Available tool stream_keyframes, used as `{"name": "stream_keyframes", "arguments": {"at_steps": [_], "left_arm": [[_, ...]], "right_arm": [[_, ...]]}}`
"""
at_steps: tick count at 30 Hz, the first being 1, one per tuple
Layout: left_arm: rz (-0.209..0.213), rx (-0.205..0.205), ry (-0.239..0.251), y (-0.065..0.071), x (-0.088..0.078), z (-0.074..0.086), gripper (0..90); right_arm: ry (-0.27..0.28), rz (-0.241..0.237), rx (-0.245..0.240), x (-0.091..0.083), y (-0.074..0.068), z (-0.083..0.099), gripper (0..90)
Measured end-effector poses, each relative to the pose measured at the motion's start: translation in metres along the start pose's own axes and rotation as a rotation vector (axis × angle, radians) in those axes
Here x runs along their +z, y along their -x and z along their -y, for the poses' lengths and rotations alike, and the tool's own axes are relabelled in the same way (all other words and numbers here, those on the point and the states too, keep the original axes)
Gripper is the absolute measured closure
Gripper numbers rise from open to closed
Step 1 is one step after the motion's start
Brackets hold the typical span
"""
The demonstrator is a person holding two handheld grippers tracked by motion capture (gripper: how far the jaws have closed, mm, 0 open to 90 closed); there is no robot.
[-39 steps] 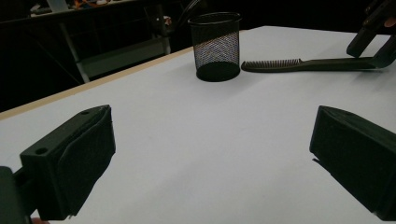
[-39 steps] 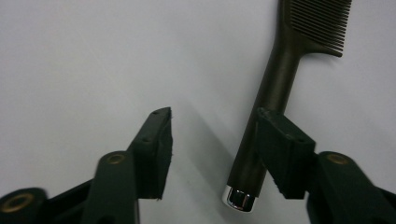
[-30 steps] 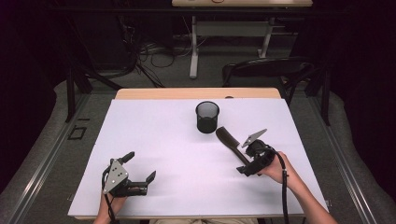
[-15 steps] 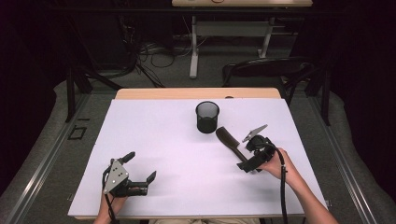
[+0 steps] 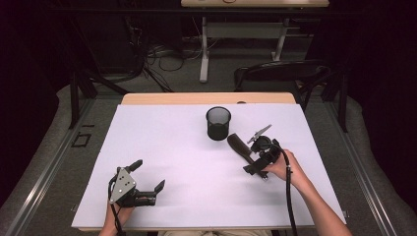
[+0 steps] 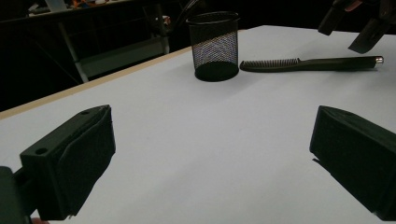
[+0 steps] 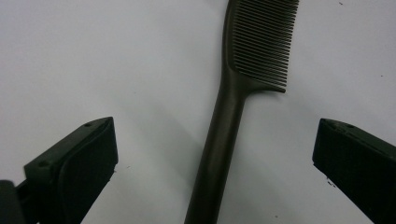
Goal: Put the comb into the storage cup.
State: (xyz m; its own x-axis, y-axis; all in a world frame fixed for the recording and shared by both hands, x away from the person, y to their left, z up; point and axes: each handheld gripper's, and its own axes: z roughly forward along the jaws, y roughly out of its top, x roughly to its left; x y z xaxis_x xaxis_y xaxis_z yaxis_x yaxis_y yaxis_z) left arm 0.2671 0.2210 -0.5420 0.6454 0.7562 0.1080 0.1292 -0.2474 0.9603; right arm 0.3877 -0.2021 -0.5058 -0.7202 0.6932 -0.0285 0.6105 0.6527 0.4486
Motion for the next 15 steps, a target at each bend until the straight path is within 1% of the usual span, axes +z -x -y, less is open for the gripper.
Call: {"name": "stream_keyframes", "arguments": {"at_steps": [1, 3, 5, 6, 8, 9, 10, 12, 13, 14, 15], "left_arm": [[0.000, 0.001, 0.000, 0.000, 0.000, 0.000, 0.1], [0.000, 0.002, 0.000, 0.000, 0.000, 0.000, 0.1], [0.000, 0.002, 0.000, 0.000, 0.000, 0.000, 0.1], [-0.001, 0.001, 0.000, 0.000, 0.000, 0.000, 0.1], [0.000, -0.001, 0.000, 0.000, 0.001, 0.000, 0.1], [0.001, 0.001, -0.001, 0.000, 0.001, 0.000, 0.1], [0.000, 0.001, 0.000, 0.000, 0.001, 0.000, 0.1], [0.000, 0.002, 0.000, 0.000, 0.000, 0.000, 0.1], [0.000, 0.001, -0.002, 0.000, 0.000, 0.000, 0.1], [0.000, 0.001, -0.003, 0.000, 0.000, 0.000, 0.1], [0.000, 0.002, -0.003, 0.000, 0.000, 0.000, 0.1]], "right_arm": [[0.000, 0.002, 0.003, 0.000, 0.000, -0.001, 0.0], [-0.015, 0.020, 0.002, 0.003, 0.000, -0.003, 0.0], [-0.017, 0.011, 0.005, 0.004, 0.001, -0.004, 0.0], [-0.025, 0.013, 0.012, 0.005, 0.001, -0.004, 0.0], [-0.025, 0.009, 0.014, 0.007, 0.002, -0.005, 0.0], [-0.036, 0.010, 0.006, 0.008, 0.002, -0.006, 0.0], [-0.036, 0.009, 0.017, 0.009, 0.001, -0.006, 0.0], [-0.041, 0.007, 0.016, 0.011, 0.001, -0.008, 0.0], [-0.052, 0.010, 0.006, 0.012, 0.001, -0.008, 0.0], [-0.069, 0.016, 0.018, 0.013, -0.001, -0.009, 0.0], [-0.075, 0.019, 0.007, 0.014, -0.001, -0.010, 0.0]]}}
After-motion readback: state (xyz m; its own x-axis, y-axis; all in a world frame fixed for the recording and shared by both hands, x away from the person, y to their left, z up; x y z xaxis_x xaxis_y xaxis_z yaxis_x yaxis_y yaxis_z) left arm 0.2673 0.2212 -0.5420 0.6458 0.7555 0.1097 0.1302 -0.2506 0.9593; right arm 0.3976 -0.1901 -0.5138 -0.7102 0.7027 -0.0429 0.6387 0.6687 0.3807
